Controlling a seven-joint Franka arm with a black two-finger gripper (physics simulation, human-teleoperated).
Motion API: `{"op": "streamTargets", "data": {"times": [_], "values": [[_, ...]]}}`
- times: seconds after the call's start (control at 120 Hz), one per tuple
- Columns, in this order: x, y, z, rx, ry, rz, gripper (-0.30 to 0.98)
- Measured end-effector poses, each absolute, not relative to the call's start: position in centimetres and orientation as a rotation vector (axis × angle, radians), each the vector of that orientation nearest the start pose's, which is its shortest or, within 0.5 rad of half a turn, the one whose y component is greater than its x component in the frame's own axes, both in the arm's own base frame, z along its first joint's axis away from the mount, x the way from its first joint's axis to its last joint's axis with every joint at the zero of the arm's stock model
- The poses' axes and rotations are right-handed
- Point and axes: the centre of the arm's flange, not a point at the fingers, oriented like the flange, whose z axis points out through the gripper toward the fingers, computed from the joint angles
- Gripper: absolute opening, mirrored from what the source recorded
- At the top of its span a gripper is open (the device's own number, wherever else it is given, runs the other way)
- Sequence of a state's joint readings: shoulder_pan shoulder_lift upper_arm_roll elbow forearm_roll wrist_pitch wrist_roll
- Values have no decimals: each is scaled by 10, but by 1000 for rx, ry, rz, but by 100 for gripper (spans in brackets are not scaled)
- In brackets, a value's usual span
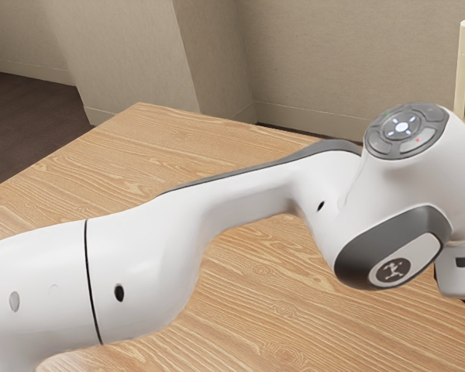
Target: Pull the drawer handle with one arm to open the drawer
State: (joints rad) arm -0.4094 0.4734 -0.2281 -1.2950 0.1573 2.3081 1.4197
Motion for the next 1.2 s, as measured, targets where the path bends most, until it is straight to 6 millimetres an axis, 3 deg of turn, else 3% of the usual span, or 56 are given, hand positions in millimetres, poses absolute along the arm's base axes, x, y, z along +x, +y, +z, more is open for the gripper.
{"op": "streamTargets", "data": {"times": [1.042,1.2], "values": [[565,-383,555,-1452,2443,-650,2],[561,-371,551,-1470,2434,-620,2]]}}
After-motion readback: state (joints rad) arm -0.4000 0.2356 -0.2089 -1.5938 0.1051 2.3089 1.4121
